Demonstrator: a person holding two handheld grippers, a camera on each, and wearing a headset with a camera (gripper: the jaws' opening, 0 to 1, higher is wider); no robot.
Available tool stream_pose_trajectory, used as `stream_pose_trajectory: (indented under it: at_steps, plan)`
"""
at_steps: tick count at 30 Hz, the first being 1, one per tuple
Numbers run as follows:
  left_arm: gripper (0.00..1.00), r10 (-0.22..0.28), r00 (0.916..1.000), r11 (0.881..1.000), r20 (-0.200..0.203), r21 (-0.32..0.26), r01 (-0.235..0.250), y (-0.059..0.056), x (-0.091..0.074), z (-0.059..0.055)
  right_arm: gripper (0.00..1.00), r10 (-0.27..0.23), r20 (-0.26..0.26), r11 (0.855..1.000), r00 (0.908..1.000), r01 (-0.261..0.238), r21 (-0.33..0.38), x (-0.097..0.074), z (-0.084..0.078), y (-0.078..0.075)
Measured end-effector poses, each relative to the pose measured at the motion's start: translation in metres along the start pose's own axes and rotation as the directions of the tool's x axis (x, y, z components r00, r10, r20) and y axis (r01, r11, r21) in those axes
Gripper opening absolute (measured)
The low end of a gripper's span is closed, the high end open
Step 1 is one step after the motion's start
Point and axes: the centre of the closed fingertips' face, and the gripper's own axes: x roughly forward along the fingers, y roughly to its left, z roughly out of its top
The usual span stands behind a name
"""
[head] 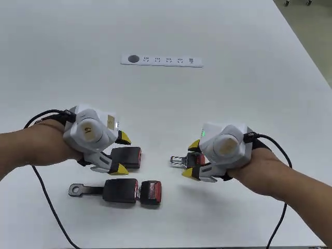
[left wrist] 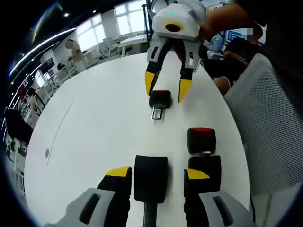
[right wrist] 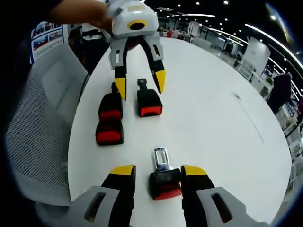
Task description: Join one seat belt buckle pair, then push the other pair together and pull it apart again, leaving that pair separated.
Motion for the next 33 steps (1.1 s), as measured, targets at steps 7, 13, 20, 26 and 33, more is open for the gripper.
stream_pose_trajectory:
  at_steps: [7,13,20,26,33]
  plan:
    - [0.45,-0.043,0.9976,0.999,-0.054,-0.005,0.043,0.000,0.010,-0.012,0.35,0.014,-0.040,1.000,0.9991,-0.014,-0.003,0.002,-0.021,-0.010]
    - [0.43,-0.062,0.9953,0.997,-0.074,-0.039,0.059,0.002,0.014,-0.025,0.35,0.069,-0.074,0.997,0.9949,-0.070,-0.016,0.010,-0.032,-0.003]
    - [0.35,-0.085,0.9927,0.995,-0.085,-0.051,0.081,0.002,0.018,-0.032,0.33,0.130,-0.079,0.991,0.9883,-0.132,-0.011,0.014,-0.037,-0.005]
    - [0.34,-0.083,0.9925,0.996,-0.090,-0.031,0.080,0.001,0.018,-0.032,0.32,0.164,-0.074,0.985,0.9837,-0.167,-0.035,0.015,-0.037,-0.005]
    - [0.33,-0.092,0.9899,0.996,-0.108,-0.005,0.092,0.000,0.018,-0.032,0.32,0.161,-0.080,0.985,0.9837,-0.165,-0.044,0.018,-0.032,-0.002]
